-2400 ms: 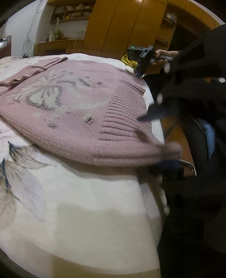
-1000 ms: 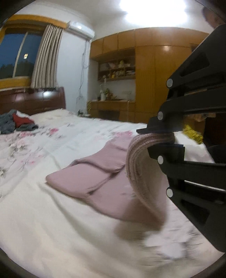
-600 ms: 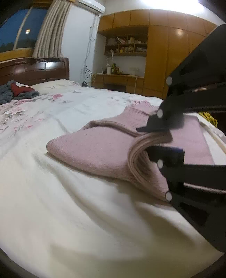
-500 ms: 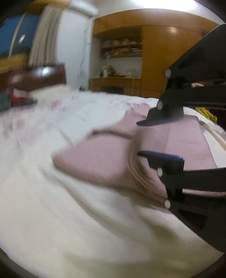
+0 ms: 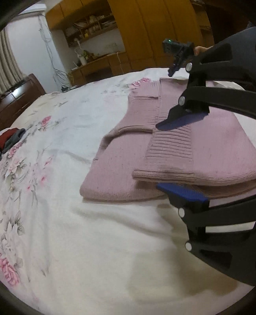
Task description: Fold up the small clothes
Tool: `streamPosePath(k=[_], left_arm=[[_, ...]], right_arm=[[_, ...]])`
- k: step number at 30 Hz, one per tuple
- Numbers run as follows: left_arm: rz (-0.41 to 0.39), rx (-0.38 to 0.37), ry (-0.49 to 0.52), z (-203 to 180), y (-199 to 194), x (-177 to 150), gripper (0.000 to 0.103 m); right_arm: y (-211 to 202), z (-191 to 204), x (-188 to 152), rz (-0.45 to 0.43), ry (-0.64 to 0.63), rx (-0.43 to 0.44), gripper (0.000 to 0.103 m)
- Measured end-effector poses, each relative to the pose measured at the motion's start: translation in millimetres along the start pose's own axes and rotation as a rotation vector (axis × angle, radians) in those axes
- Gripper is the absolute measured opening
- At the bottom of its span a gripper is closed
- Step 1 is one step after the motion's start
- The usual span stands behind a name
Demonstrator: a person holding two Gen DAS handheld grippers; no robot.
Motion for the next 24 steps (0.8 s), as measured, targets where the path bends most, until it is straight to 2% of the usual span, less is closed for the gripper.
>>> streamPosePath(k=[3,6,7,8,9,11,20,24], left_arm=[[0.051,0.047,0.024,-2.2,12.4,0.4,0.057],[0.060,0.059,0.053,-7.0,17.4,-0.7,0.053],[0.058,0.059,0.059,-8.1,18.0,-2.0,0.037],[0.066,0.055,0.056,-7.8,20.4,-2.7,0.007],[0.071,0.050,0.048,-6.1,21.3,-4.2,0.009],[0.049,0.053,0.047,-5.5,17.9,-6.2,0.007],[-0.114,-0.056,0.116,-37.7,-30.6,-14.5,0.006],[-0.178,-0.103,0.155,-55.4,-56.9,-2.2,0.006]], right_arm=[[11.1,-1.4,4.0,0.027,-0.003,-0.008,0.037],[19.0,-0.9,4.6,0.047,-0.022,-0.021,0.037],[19.8,0.3,3.8,0.047,-0.033,-0.025,0.037],[20.3,1.1,2.4,0.044,-0.051,-0.037,0.034],[20.3,2.2,1.3,0.040,-0.063,-0.044,0.022],[17.1,5.3,-3.1,0.023,-0.099,-0.060,0.009],[-19.4,13.7,-23.5,-0.087,-0.101,-0.003,0.006],[-46.7,25.4,-19.8,-0.154,-0.096,0.025,0.005]])
Point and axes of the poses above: each gripper's, at about its wrist camera, not at the fingertips, and y roughly the way its jaws point, z to its left, x to its top, the point moved 1 cm from there along y, roughly the way its jaws point, and after that the axes turned 12 degrees about y, right-handed, at the moved point
